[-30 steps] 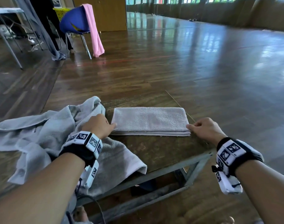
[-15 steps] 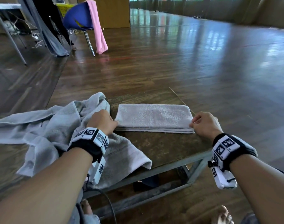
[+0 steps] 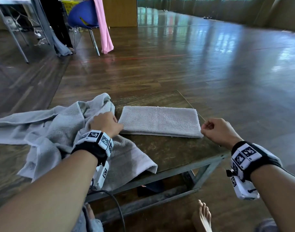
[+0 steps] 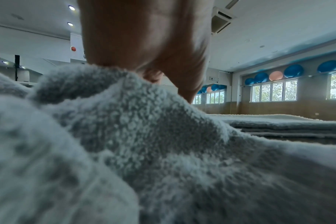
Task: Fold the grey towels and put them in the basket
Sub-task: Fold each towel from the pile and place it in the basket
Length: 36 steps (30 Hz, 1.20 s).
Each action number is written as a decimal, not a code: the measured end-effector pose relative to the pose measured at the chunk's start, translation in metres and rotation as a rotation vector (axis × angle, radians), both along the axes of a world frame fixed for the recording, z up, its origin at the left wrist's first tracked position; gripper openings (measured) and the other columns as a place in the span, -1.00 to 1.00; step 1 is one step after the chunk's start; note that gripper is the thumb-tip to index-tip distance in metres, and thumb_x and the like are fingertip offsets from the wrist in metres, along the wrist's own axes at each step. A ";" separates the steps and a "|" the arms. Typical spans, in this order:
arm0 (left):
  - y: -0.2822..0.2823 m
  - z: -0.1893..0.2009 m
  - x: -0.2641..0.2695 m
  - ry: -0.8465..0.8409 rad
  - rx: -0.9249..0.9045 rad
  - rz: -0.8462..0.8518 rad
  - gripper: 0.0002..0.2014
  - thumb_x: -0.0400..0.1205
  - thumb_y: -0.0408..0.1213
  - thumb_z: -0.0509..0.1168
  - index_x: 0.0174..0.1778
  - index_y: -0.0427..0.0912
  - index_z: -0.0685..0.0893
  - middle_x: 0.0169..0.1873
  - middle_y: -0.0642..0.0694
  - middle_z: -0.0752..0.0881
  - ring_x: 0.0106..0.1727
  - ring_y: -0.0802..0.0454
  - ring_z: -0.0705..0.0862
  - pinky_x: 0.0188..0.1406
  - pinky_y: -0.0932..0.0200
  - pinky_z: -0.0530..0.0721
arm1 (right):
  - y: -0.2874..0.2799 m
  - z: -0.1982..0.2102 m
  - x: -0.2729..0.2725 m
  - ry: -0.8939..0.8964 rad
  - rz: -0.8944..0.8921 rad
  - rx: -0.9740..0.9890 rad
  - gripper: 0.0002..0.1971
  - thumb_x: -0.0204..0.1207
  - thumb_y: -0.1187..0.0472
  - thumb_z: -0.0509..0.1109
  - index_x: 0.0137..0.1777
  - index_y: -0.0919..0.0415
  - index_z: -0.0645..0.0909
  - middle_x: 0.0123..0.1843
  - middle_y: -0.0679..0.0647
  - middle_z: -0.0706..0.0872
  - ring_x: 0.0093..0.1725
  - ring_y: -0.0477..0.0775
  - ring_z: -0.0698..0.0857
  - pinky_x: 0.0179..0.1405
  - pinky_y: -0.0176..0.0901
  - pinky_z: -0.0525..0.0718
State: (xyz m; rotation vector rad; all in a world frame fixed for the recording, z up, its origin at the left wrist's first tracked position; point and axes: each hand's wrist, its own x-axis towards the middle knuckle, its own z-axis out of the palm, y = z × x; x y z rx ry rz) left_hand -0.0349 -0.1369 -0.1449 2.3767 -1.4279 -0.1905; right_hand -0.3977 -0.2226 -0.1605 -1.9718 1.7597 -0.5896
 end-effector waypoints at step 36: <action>-0.014 -0.003 -0.040 0.070 0.246 -0.492 -0.89 0.43 -0.19 0.55 -0.31 0.05 0.73 -0.21 0.09 0.73 -0.12 0.14 0.71 -0.20 0.25 0.63 | 0.019 0.033 0.051 0.428 0.263 0.180 -0.74 0.56 0.21 0.23 -0.08 -0.09 0.74 0.10 -0.09 0.70 0.19 0.11 0.66 0.32 0.08 0.61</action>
